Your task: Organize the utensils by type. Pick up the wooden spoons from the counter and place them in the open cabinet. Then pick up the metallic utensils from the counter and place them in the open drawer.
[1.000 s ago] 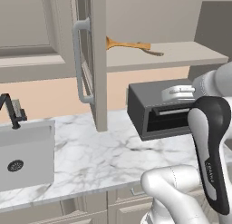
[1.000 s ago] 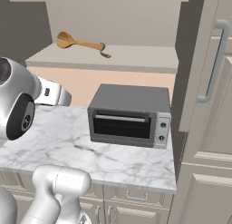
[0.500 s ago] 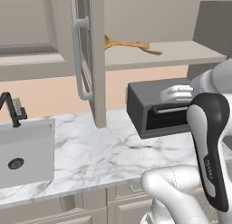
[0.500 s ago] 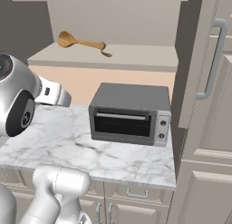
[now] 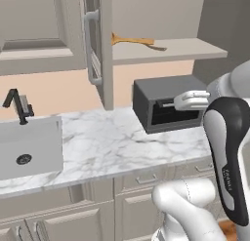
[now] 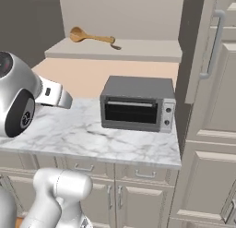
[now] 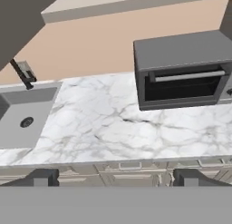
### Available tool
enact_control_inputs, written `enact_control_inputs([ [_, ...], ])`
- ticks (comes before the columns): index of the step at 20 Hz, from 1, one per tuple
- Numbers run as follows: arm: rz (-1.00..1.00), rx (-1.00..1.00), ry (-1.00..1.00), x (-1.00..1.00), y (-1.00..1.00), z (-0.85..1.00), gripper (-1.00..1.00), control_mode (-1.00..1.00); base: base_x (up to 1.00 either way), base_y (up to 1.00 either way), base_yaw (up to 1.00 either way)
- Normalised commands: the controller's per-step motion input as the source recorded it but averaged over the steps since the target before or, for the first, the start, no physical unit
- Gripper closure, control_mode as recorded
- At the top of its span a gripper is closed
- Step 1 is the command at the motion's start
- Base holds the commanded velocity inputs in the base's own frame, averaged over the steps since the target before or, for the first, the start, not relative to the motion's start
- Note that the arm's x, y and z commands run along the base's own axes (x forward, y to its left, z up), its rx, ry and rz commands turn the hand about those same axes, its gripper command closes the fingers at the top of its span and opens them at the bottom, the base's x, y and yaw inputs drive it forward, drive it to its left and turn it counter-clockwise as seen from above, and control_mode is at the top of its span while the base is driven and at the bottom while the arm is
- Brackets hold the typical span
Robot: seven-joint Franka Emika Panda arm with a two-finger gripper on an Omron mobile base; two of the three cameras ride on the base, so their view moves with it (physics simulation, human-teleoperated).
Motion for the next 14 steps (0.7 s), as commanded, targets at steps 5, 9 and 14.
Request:
enact_control_inputs([
  [5, 0.0, 0.0, 0.0, 0.0, 0.0, 0.0, -1.0, 1.0, -0.17, 0.51, -0.07],
  [9, 0.0, 0.0, 0.0, 0.0, 0.0, 0.0, -1.0, 1.0, -0.22, 0.5, -0.05],
  [14, 0.0, 0.0, 0.0, 0.0, 0.0, 0.0, -1.0, 1.0, -0.16, 0.52, -0.04],
])
